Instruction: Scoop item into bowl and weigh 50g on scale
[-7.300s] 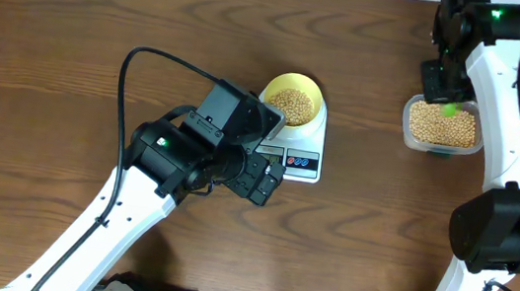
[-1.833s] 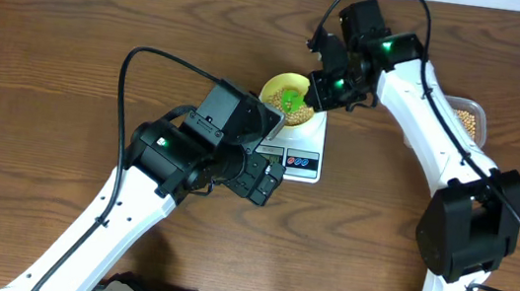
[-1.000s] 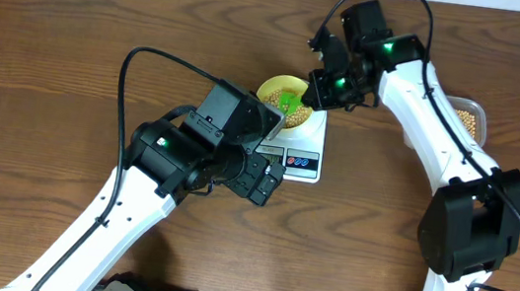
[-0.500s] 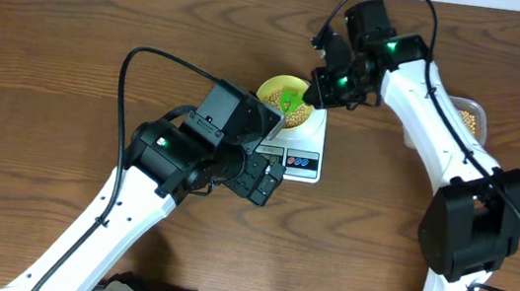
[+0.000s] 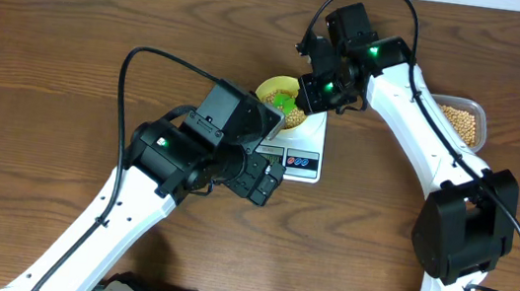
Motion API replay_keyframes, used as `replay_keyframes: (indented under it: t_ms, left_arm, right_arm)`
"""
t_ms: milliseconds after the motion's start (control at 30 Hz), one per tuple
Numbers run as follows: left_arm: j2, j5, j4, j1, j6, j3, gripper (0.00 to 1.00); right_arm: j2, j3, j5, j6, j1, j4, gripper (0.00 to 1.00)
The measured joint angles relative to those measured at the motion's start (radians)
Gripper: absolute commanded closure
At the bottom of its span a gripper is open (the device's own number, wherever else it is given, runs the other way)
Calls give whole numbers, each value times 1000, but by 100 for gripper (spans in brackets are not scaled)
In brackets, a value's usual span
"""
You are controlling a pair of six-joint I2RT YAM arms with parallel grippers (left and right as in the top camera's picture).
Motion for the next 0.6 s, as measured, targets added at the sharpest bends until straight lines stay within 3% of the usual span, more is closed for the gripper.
replay_keyframes:
  t_ms: [600]
  left_arm:
    - [0, 0, 0, 0, 0, 0, 2]
  right_arm:
    - [0, 0, -109, 34, -26, -3, 99]
